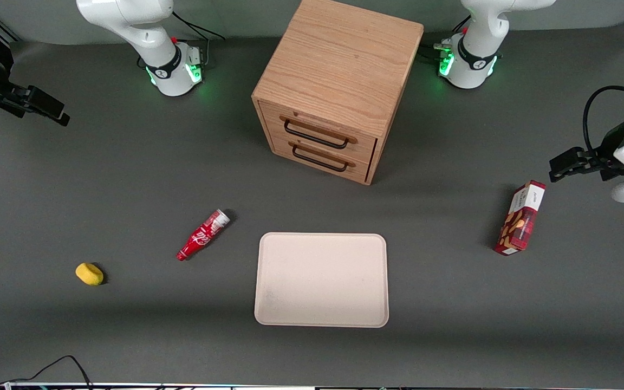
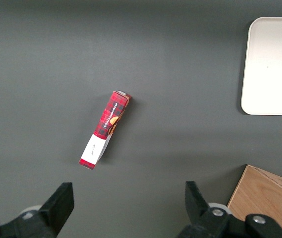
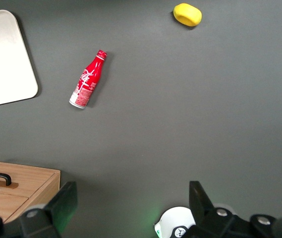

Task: Place coke bottle on tray
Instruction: 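Move the right gripper down toward the red Coca-Cola bottle lying on the table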

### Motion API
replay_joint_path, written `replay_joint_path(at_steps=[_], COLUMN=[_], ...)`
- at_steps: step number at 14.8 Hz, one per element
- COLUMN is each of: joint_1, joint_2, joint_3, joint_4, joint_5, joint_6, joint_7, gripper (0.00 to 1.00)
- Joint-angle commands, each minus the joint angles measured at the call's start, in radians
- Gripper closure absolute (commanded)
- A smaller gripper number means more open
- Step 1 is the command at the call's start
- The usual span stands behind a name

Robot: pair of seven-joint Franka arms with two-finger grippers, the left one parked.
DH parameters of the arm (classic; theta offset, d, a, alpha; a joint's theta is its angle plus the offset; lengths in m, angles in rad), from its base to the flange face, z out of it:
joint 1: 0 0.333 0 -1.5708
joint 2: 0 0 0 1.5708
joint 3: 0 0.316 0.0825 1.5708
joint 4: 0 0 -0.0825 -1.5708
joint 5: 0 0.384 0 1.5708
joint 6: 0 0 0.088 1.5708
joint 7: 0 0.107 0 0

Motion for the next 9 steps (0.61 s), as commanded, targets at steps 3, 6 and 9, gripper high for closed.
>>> replay_joint_path(at_steps=[3,6,9], joint_1=[0.007,0.009,0.009], joint_2=[0.014,0.015,0.017], joint_3=[-0.011,-0.009,-0.011], joint_4=[0.036,0.021,0.01], joint_5=[0.021,0.019,0.016], joint_6=[-0.054,-0.054,-0.081], joint_7=[-0.03,-0.023,-0.049], gripper=[0.0,0.0,0.0])
